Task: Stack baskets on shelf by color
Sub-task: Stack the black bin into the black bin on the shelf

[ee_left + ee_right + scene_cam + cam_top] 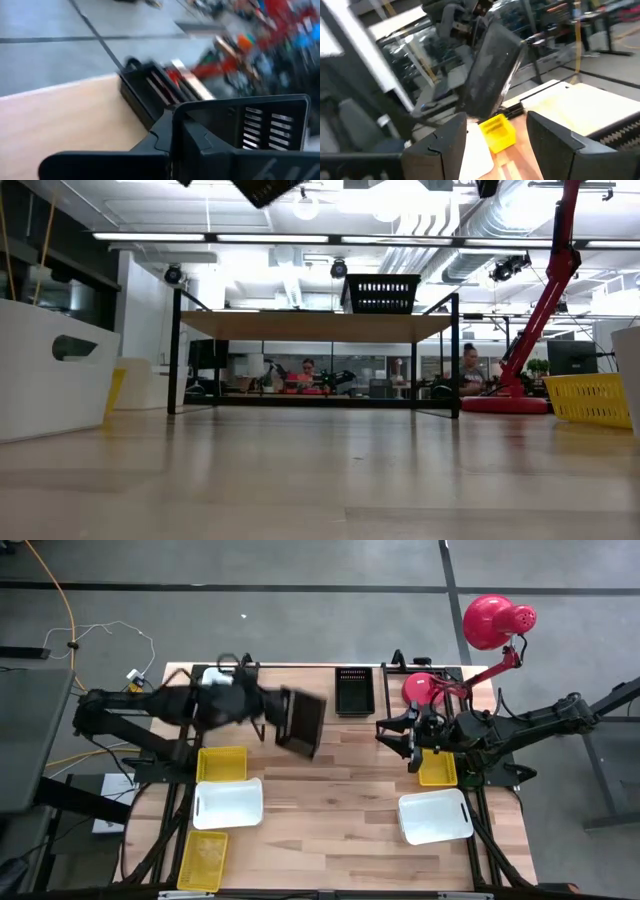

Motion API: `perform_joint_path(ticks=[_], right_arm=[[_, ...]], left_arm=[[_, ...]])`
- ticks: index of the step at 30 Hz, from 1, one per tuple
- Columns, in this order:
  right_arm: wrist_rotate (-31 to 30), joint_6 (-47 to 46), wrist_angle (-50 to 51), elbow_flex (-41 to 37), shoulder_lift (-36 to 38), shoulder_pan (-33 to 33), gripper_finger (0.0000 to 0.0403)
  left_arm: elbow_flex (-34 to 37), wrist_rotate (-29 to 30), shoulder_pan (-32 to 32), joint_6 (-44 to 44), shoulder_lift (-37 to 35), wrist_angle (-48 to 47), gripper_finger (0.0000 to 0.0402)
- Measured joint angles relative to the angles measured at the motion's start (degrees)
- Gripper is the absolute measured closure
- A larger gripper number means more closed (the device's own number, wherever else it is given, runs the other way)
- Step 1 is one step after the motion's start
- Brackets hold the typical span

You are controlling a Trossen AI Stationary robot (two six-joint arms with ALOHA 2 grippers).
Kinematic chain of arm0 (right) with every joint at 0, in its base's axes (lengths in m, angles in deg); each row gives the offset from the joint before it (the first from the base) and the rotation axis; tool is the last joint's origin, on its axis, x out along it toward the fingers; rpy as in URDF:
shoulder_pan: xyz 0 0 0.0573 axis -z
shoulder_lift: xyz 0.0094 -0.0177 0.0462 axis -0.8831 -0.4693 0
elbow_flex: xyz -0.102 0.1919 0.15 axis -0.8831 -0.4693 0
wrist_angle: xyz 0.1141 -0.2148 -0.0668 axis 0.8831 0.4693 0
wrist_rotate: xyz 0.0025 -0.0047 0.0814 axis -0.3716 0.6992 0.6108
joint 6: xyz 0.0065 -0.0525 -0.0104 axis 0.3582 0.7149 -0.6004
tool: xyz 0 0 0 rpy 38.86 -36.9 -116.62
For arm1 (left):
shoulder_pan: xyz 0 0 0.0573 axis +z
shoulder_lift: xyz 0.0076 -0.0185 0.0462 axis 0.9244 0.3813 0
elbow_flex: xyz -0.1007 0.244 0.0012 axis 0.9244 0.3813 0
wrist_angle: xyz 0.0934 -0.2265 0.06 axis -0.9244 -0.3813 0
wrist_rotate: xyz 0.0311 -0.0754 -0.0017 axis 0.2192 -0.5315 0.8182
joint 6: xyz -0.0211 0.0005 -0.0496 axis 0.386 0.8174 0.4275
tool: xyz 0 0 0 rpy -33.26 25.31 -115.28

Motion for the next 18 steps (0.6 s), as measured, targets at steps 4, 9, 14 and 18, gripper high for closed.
perform_joint_path(ticks=[4, 9, 14, 18], right_arm=[[-5.28, -2.43, -0.09, 0.0, 0.0, 0.01, 0.0208], [-9.04, -2.46, -1.75, 0.0, 0.0, 0.01, 0.0208], [-10.77, -2.46, -3.12, 0.0, 0.02, 0.01, 0.0208], [-10.53, -0.11, -3.02, 0.0, 0.02, 0.01, 0.0208]], left_arm=[[0.02, -3.69, 7.62, -0.12, 0.86, 5.77, 0.0401], [0.02, -14.54, 14.33, 0.1, 7.34, 18.05, 0.0401], [0.02, -22.4, 18.33, 6.48, 15.73, 27.33, 0.0401], [0.11, -25.04, 20.34, 12.49, 20.85, 31.31, 0.0401]])
